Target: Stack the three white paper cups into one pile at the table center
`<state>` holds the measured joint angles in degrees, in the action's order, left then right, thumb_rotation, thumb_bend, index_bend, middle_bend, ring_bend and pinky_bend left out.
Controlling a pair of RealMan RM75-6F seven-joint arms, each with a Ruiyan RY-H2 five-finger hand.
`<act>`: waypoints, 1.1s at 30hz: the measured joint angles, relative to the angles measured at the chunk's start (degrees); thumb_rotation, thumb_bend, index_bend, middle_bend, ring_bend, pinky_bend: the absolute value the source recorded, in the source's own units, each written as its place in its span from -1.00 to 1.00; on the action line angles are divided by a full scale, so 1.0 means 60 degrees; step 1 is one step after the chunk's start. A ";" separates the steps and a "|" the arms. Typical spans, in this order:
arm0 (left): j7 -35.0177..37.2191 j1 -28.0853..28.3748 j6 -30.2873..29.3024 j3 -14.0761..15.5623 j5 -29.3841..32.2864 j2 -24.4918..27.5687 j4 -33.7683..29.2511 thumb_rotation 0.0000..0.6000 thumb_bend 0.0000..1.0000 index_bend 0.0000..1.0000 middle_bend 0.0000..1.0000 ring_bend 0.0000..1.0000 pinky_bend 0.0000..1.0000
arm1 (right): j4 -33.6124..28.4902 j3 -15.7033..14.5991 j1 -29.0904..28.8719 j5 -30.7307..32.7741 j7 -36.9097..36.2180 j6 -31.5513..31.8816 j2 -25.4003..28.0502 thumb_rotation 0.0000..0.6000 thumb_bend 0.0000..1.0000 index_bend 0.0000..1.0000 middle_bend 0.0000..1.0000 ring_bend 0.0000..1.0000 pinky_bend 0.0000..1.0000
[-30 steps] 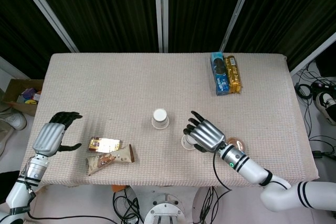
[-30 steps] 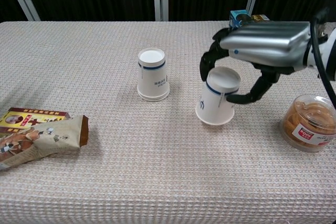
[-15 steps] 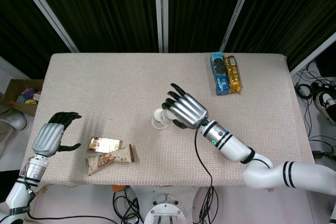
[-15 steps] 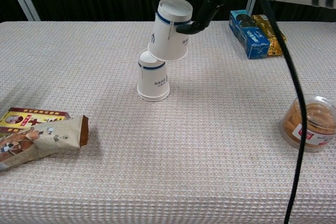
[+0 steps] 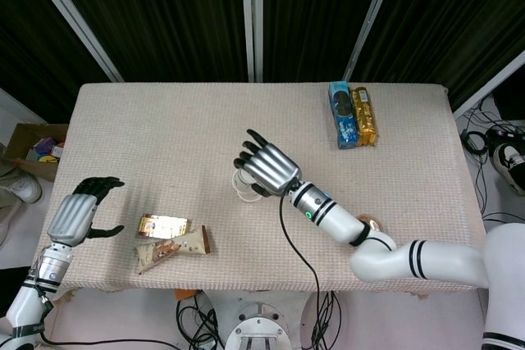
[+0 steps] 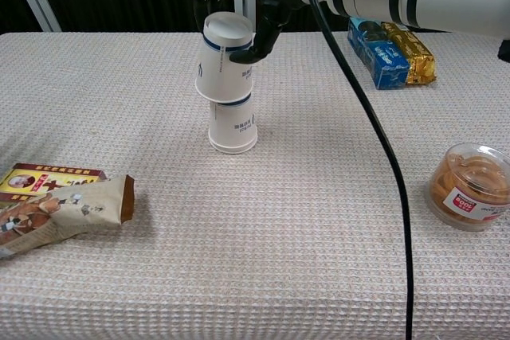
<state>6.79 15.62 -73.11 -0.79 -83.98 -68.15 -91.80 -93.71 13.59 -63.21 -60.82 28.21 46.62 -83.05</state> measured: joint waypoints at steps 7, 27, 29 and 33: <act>0.0047 -0.0001 0.0056 0.0005 -0.0015 -0.0009 0.0022 1.00 -0.76 -0.56 -0.66 -0.72 -0.73 | 0.0481 -0.0144 -0.0302 0.0525 0.0175 -0.0390 -0.0322 1.00 -0.40 -0.11 -0.24 -0.73 -0.90; 0.0444 -0.0017 0.0191 0.0071 -0.0111 -0.0207 0.0380 1.00 -0.76 -0.56 -0.66 -0.72 -0.73 | 0.2145 -0.1007 -0.0440 0.1005 0.0348 -0.0763 -0.1612 1.00 -0.40 -0.62 -0.57 -0.98 -0.95; 0.0458 -0.0016 0.0185 0.0079 -0.0144 -0.0221 0.0418 1.00 -0.76 -0.56 -0.66 -0.72 -0.73 | 0.2034 -0.1039 -0.0430 0.1138 0.0475 -0.0712 -0.1532 1.00 -0.41 -0.87 -0.72 -1.00 -0.99; 0.0478 -0.0057 0.0080 0.0071 -0.0167 -0.0221 0.0477 1.00 -0.76 -0.56 -0.66 -0.72 -0.73 | 0.1465 -0.0982 -0.0257 0.1129 0.0477 -0.0246 -0.1174 1.00 -0.44 -1.00 -0.95 -1.00 -1.00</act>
<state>9.66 15.28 -72.63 -0.36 -84.99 -69.48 -88.94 -84.91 7.70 -64.75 -54.04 31.07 45.14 -90.10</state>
